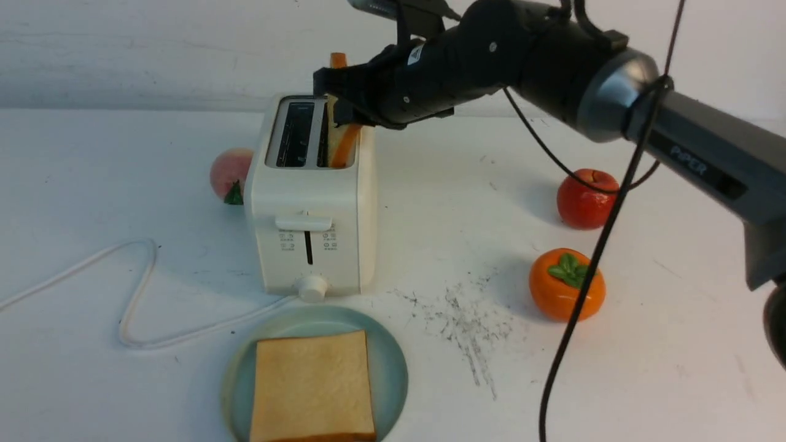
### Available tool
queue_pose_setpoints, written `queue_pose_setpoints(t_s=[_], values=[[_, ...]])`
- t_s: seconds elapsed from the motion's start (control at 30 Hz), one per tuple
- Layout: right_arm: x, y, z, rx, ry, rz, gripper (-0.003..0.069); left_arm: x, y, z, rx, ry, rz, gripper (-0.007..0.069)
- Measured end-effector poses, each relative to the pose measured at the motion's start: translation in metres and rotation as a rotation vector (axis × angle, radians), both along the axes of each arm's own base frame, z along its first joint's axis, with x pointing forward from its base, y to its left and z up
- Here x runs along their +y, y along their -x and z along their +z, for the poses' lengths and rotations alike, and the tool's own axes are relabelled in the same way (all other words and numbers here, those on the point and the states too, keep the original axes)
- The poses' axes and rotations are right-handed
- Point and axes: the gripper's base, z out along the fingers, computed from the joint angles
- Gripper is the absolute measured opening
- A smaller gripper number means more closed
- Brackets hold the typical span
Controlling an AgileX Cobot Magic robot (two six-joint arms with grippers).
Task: Take toasted bread from bread machine on white table place on plate.
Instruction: 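Grasp the toast slice in the toaster and pull it up out of the slot with the right gripper, then place the held slice of bread on top of the slice on the plate with the right gripper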
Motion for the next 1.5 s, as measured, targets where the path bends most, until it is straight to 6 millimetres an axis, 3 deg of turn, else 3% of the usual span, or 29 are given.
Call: queue_pose_setpoints(t_s=[0.03,0.13,0.17,0.2,0.23,0.27,0.3,0.37,0.4,0.53,0.6,0.7,0.73,0.8,1.03,1.27,1.5], values=[[-0.002,0.004,0.009,-0.014,0.004,0.008,0.0108,0.000,0.000,0.000,-0.001,-0.004,-0.002,-0.0014],[-0.020,0.039,0.068,-0.079,0.010,0.064,0.0114,0.000,0.000,0.000,-0.001,-0.005,-0.008,-0.0014],[-0.021,0.042,0.072,-0.082,0.010,0.069,0.0114,0.000,0.000,0.000,-0.001,-0.005,-0.008,-0.0014],[-0.032,0.067,0.101,-0.075,0.002,0.114,0.0114,0.000,0.000,0.001,-0.008,-0.004,-0.008,-0.0014],[-0.032,0.068,0.100,-0.068,0.009,0.120,0.0114,0.000,0.000,0.001,-0.008,-0.004,-0.008,-0.0014],[-0.042,0.092,0.120,-0.051,0.025,0.186,0.0114,-0.001,-0.001,0.002,-0.030,0.002,-0.009,-0.0014],[-0.043,0.096,0.120,-0.039,0.039,0.204,0.0114,-0.001,-0.001,0.003,-0.033,0.003,-0.009,-0.0014],[-0.049,0.121,0.126,0.018,0.111,0.355,0.0114,-0.002,-0.005,0.004,-0.079,0.014,-0.012,-0.0014],[-0.048,0.122,0.125,0.023,0.109,0.368,0.0114,-0.002,-0.006,0.004,-0.081,0.015,-0.012,-0.0014],[-0.036,0.128,0.098,0.109,0.104,0.526,0.0114,-0.005,-0.013,-0.009,-0.071,0.013,-0.016,-0.0014],[-0.027,0.126,0.062,0.208,0.087,0.612,0.0114,-0.007,-0.016,-0.018,-0.040,0.019,-0.023,-0.0014],[-0.021,0.124,0.023,0.290,0.092,0.680,0.0114,-0.009,-0.017,-0.024,-0.021,0.033,-0.033,-0.0014],[-0.020,0.124,0.020,0.299,0.089,0.685,0.0114,-0.009,-0.017,-0.024,-0.020,0.034,-0.034,-0.0014],[-0.014,0.121,-0.014,0.364,0.069,0.742,0.0114,-0.010,-0.018,-0.026,-0.016,0.039,-0.038,-0.0014],[0.002,0.104,-0.073,0.426,0.031,0.798,0.0114,-0.011,-0.019,-0.025,-0.024,0.046,-0.044,-0.0014],[0.007,0.094,-0.107,0.463,0.060,0.797,0.0114,-0.009,-0.019,-0.025,-0.033,0.026,-0.034,-0.0014],[0.007,0.087,-0.112,0.398,0.097,0.763,0.0114,-0.009,-0.019,-0.025,-0.032,0.026,-0.034,-0.0013]])
